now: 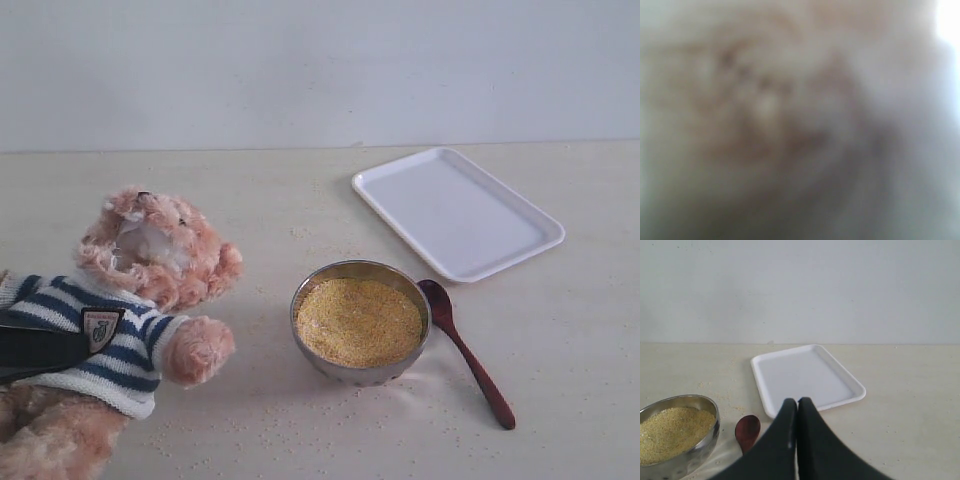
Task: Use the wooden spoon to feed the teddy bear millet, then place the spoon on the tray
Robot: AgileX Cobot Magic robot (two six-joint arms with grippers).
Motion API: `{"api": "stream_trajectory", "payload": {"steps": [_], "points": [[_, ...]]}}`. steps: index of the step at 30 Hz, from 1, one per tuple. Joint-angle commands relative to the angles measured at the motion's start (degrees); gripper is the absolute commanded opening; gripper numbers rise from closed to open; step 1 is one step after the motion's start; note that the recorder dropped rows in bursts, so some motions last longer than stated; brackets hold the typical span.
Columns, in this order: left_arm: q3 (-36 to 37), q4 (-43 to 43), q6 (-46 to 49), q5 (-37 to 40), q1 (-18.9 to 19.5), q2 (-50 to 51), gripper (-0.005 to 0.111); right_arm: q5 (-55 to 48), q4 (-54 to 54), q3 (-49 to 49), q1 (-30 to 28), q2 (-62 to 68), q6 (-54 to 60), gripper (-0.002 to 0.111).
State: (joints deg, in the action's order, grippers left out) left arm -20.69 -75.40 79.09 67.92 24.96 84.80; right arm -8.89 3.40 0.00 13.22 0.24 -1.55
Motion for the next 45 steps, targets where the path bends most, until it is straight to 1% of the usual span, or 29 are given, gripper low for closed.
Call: {"api": "stream_trajectory", "payload": {"steps": [1,7,11,18,45], "points": [[-0.04,-0.58,0.39,1.83,0.13,-0.04,0.005,0.49,-0.05,0.00,-0.05,-0.24,0.30,0.000],[-0.04,-0.58,0.39,-3.48,0.13,-0.04,0.005,0.49,-0.05,0.00,-0.05,-0.24,0.30,0.000],[-0.04,-0.51,0.39,-5.57,0.13,-0.04,0.005,0.49,-0.05,0.00,-0.05,-0.24,0.30,0.000],[-0.04,-2.29,0.39,-5.10,0.13,-0.04,0.005,0.49,-0.05,0.00,-0.05,-0.24,0.30,0.000],[-0.04,-2.14,0.39,-5.21,0.13,-0.04,0.005,0.49,-0.05,0.00,-0.05,-0.24,0.30,0.000]]}}
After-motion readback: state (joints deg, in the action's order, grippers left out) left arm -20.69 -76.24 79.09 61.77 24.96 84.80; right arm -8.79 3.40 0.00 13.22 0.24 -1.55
